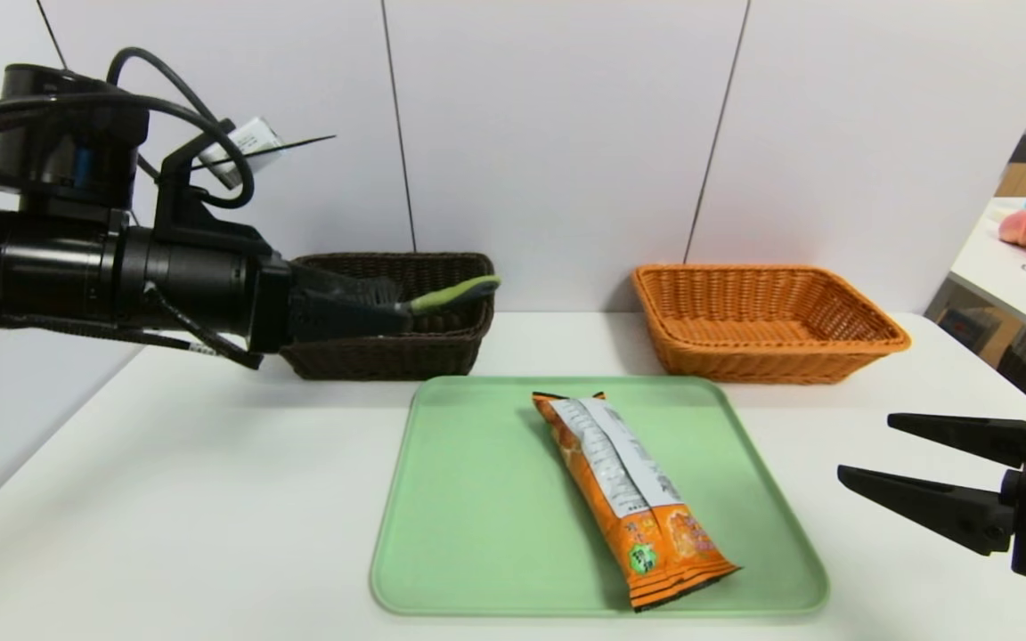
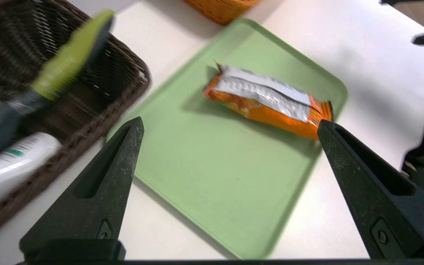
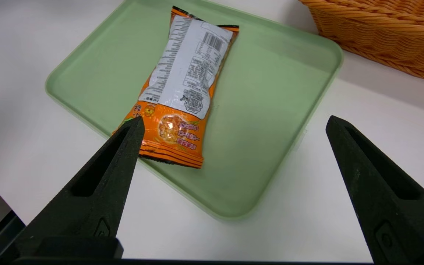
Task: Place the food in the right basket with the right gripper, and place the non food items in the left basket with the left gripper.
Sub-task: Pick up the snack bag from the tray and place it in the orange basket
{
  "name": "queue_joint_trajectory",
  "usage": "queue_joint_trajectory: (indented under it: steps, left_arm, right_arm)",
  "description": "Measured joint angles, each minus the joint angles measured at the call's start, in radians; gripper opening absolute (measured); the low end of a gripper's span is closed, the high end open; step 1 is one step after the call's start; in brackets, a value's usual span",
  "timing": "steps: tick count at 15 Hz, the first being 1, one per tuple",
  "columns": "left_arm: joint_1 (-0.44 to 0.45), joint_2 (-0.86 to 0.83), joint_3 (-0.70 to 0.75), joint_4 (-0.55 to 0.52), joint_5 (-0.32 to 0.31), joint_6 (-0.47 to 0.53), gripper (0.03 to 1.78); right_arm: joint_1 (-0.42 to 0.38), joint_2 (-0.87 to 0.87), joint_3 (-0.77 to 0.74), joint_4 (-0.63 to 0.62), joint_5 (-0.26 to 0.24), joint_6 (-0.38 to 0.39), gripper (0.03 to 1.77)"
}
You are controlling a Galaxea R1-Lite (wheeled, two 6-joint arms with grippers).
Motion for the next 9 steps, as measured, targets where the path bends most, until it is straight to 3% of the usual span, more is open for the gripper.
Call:
queue_joint_trajectory:
  steps: [5, 9]
  left_arm:
    - [-0.035, -0.126, 0.226, -0.001, -0.055, 0.054, 1.68]
    - [-0.05, -0.209, 0.353, -0.006, -0.052, 0.076, 1.69]
  right_arm:
    - [0.089, 0.11, -0.077, -0.015, -0.002, -0.001, 1.7]
    - [0.185, 0.204, -0.161, -0.002, -0.006, 0.0, 1.7]
